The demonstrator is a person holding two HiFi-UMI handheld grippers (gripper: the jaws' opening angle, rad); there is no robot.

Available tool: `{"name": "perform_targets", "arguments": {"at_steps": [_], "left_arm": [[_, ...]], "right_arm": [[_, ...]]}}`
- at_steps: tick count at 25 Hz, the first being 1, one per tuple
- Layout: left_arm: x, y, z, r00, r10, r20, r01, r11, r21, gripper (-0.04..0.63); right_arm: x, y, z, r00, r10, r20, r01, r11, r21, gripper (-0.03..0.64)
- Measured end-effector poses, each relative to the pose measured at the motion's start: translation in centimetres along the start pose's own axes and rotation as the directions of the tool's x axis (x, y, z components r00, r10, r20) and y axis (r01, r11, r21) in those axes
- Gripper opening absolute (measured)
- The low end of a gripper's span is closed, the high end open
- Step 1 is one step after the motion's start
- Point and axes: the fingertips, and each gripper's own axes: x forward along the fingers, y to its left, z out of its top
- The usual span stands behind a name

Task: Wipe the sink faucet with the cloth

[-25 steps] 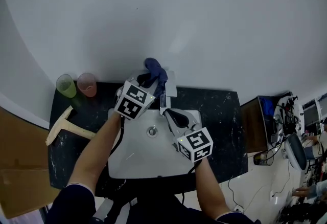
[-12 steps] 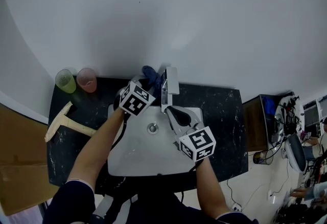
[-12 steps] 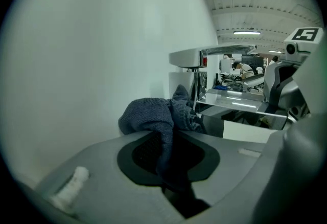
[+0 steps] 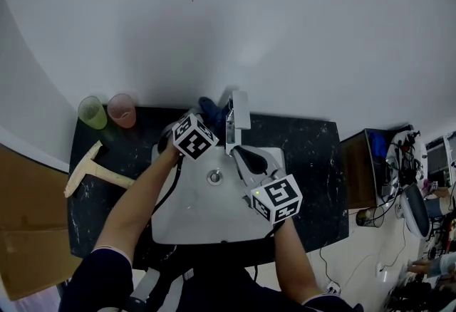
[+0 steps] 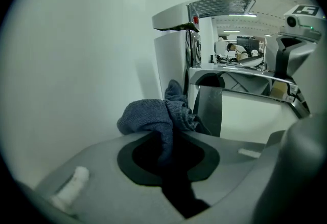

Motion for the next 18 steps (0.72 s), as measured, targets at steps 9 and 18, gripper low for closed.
{"name": "perform_targets", "arguments": {"at_steps": [9, 18], "left_arm": [[-4.1, 1.7, 5.3, 0.977, 0.010, 0.215, 0.009, 0.996, -0.090, 0.058], [-9.2, 1.9, 11.1, 0.929, 0.017, 0.369, 0.012, 0.997, -0.077, 0.058]], "right_arm": [[0.1, -0.1, -0.1, 1.000, -0.003, 0.004, 0.003, 1.000, 0.009, 0.006], [0.1, -0.1, -0.1, 1.000, -0.007, 0.008, 0.007, 1.000, 0.018, 0.006]]}}
